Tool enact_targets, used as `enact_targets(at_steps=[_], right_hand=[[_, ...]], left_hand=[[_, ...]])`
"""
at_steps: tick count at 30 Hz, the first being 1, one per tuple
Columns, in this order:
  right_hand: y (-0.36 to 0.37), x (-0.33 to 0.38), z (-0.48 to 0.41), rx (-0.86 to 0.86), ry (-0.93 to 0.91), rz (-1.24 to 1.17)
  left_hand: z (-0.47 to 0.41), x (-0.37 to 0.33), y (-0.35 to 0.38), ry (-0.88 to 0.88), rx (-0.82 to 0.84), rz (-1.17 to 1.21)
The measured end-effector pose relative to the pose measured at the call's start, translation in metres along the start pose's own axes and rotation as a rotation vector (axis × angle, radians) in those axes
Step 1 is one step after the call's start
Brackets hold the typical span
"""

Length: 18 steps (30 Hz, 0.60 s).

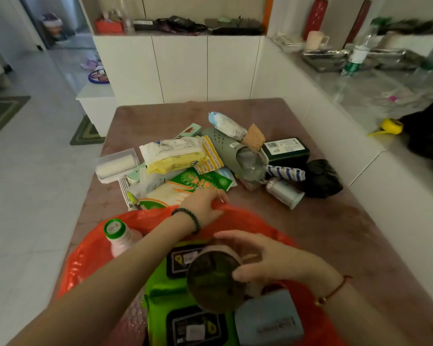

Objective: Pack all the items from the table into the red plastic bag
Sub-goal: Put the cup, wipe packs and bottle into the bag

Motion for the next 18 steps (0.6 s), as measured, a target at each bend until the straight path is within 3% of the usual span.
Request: enact_targets(at_steps=[6,12,16,18], right_hand=[[-0.033,-0.018,-0.02,-0.591,0.227,0.364],[-0.033,-0.037,-0.011,-0.78,0.467,0.441],[-0.028,-0.049,-0.004,-0.661,0.64,0.59],[-0.035,-0.043,0.007,-0.66,0.576,0.659]], left_hand=[[0.004,-0.012,-0.021,0.026,-0.082,0.135],[0.024,-0.026,-0.006,0.129,-0.094,0.169],[0.034,-0.021,0.009,0.129,-0.013,0.173],[0.037,-0.017,0.011,0.117,0.01,0.162]])
Point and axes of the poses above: each hand's wrist, its own z-axis away from the middle knuckle, its own y-axis out of the palm, x = y × z, the point moved 6 cm from there along -z, towards the middle knuckle, and after that the axes turned 4 degrees about x, right-handed, at the moved point
